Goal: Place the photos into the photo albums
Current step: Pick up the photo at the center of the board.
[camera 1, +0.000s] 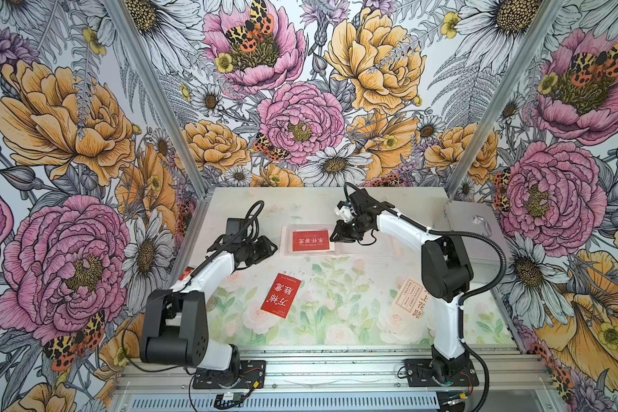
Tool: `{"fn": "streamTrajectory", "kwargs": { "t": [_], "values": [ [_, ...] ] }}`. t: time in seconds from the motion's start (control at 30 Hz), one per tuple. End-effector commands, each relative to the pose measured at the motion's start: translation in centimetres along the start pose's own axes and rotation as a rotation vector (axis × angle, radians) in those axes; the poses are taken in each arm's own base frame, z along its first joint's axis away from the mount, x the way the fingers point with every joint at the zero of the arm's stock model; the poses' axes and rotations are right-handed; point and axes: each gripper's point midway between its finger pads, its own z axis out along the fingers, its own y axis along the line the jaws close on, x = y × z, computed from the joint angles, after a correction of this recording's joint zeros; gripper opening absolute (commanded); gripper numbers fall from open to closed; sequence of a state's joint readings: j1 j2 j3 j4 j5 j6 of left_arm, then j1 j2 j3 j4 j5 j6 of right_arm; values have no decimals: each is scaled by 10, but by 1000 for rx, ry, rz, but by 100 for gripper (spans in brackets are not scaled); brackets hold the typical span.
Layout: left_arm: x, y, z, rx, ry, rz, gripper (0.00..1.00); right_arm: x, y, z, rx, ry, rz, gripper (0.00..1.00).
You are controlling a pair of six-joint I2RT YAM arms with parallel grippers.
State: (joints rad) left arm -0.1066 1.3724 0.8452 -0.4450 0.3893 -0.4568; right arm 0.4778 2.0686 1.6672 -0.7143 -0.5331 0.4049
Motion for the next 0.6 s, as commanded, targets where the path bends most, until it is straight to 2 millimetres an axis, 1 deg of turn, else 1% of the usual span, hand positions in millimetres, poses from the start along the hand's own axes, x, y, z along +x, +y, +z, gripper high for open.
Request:
{"fn": "streamTrajectory", "kwargs": {
  "t": [0.0, 0.1, 0.2, 0.3, 0.33, 0.43, 0.53, 0.57],
  "values": [
    [43, 21, -18, -109, 59, -15, 38, 10, 31, 5, -51, 10, -89, 22],
    [70, 20, -28, -98, 81, -48, 38, 17, 49, 20, -88, 30, -119, 22],
    [85, 4, -33, -77, 81, -48, 39, 24, 64, 36, -107, 60, -150, 23],
    [101, 13, -31, -105, 110, -142, 39, 31, 77, 52, -133, 93, -174, 24],
    [107, 17, -29, -117, 122, -187, 40, 32, 78, 57, -132, 100, -176, 25],
    [129, 26, -23, -166, 146, -229, 40, 37, 83, 69, -136, 119, -188, 26],
    [145, 35, -21, -204, 138, -271, 40, 40, 86, 78, -127, 128, -200, 29],
    [148, 37, -22, -213, 126, -284, 40, 41, 88, 80, -129, 130, -205, 30]
  ]
}}
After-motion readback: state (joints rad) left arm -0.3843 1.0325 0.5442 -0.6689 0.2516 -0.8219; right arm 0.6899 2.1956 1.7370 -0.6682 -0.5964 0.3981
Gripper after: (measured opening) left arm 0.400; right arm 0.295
